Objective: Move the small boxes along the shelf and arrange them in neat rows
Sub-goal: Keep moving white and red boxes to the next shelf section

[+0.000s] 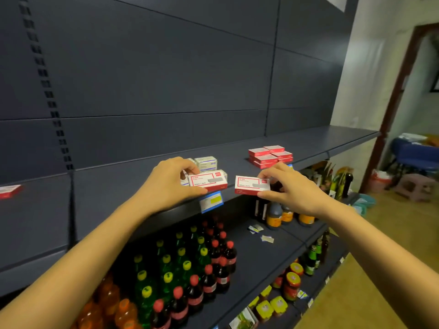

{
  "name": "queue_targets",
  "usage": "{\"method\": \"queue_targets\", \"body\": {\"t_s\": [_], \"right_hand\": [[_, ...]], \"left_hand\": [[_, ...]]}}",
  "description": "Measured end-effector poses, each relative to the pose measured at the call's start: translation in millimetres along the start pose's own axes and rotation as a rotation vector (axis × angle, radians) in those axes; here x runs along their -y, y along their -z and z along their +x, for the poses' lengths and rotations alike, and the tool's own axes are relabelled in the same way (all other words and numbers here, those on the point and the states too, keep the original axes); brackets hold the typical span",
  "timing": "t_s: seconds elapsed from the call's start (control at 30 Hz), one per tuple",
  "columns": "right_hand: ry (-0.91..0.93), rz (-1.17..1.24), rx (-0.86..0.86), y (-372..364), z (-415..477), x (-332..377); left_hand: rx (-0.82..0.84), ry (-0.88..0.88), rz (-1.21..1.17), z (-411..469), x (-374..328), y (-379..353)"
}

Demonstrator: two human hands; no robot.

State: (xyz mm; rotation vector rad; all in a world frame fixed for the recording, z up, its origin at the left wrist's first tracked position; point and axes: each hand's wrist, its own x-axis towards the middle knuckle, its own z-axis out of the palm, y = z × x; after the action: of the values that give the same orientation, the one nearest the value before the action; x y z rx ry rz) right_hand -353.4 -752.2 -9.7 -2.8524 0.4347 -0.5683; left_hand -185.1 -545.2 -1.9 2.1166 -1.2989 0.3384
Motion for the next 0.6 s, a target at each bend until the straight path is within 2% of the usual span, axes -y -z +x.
{"method": "queue_targets", "body": {"t_s": [0.2,0.6], "right_hand": [[-0.064,-0.025,-0.014,6.0,23.2,-76.1],[-0.085,-0.058,0.034,25.2,104.8,-204.2]], "left_hand": [[0.028,-0.07,0.011,72.3,-20.8,-58.3],[0.12,-0.037,0.131,196.8,-41.4,-145.5]]}}
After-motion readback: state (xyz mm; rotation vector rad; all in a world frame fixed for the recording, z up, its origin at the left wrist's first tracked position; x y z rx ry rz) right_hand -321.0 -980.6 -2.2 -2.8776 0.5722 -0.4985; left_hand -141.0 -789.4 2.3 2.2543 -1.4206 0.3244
